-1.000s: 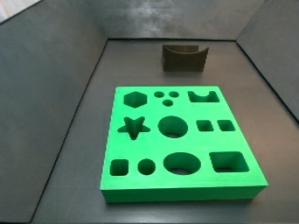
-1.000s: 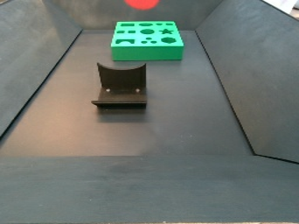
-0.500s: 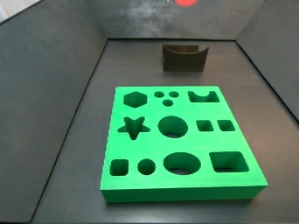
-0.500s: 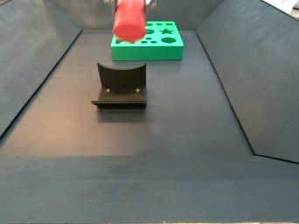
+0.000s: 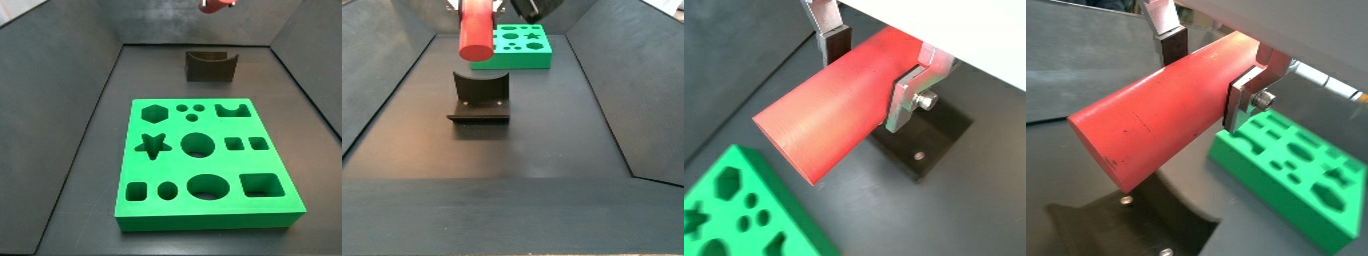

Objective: Pick up the oval object. Move up. Place the oval object on the fixture. Regrasp the oval object. Move to above the board. Insert the oval object.
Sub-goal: Place the oval object on the fixture.

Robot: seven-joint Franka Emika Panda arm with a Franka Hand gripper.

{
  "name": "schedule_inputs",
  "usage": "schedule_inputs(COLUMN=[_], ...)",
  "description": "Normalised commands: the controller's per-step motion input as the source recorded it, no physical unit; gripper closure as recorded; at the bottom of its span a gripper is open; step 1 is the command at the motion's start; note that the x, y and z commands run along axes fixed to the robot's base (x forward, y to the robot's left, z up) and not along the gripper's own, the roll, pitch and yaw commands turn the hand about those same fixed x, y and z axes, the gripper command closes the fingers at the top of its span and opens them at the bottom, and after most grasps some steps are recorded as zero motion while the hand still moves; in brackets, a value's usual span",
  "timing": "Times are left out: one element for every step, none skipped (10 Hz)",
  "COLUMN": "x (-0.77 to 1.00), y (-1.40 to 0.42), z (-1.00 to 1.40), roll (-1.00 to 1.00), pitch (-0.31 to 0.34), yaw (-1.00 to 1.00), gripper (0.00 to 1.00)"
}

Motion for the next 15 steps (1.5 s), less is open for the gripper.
schedule_inputs(x=[0.03, 0.06, 0.06, 0.12, 0.12, 0.14, 0.15, 0.15, 0.16, 0.17, 0.16, 0.12, 0.08, 0.08, 0.08], y=[0.04, 0.03, 0.03, 0.13, 0.14, 0.14, 0.14, 0.14, 0.14, 0.13, 0.13, 0.1, 0.13, 0.13, 0.13], z=[-0.01, -0.01, -0.01, -1.0, -1.0, -1.0, -1.0, -1.0, -1.0, -1.0, -0.89, -0.59, -0.4, -0.4, -0.4], roll=[-0.6, -0.35, -0.27, -1.0, -1.0, -0.94, -0.78, -0.54, -0.42, -0.24, -0.18, -0.13, -0.08, -0.08, -0.08], pitch=[0.072, 0.041, 0.031, 0.203, 0.191, 0.21, 0.188, 0.129, 0.099, 0.049, 0.015, -0.009, -0.04, -0.04, -0.04], yaw=[-0.18, -0.16, -0.14, -0.08, -0.09, -0.13, -0.15, -0.18, -0.19, -0.18, -0.18, -0.16, -0.12, -0.12, -0.12], gripper=[1.0, 1.0, 1.0, 1.0, 1.0, 1.0, 1.0, 1.0, 1.0, 1.0, 1.0, 1.0, 1.0, 1.0, 1.0])
